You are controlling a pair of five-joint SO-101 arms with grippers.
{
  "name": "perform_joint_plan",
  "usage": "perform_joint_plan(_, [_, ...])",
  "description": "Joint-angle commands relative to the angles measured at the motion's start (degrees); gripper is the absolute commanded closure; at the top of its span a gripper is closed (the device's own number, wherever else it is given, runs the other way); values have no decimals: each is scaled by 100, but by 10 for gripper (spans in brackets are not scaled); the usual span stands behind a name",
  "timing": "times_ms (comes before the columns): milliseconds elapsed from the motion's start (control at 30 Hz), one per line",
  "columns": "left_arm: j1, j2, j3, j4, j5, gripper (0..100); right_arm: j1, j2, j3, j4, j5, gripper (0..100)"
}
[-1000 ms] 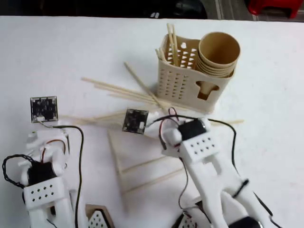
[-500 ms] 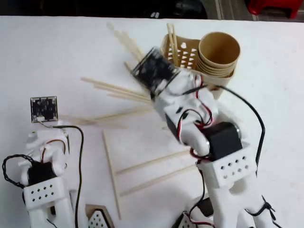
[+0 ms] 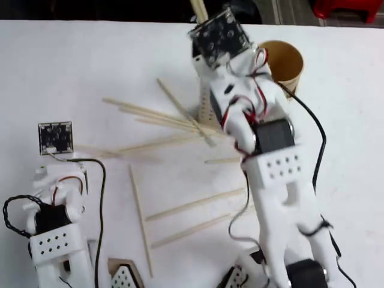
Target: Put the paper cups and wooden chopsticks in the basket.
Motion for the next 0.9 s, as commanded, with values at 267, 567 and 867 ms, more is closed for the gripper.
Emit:
perform_joint_plan(267, [-4,-92,-18,-123,-62,976,699,1059,-264,-259,-1284,918])
perform_joint_plan(567, [-4,-92,-18,-123,-62,976,664,-620,-255,1675,-1468,925])
perform_joint_plan(867, [215,-92,-44,-123,-149,976,963,-2202,457,3618,-1459,965])
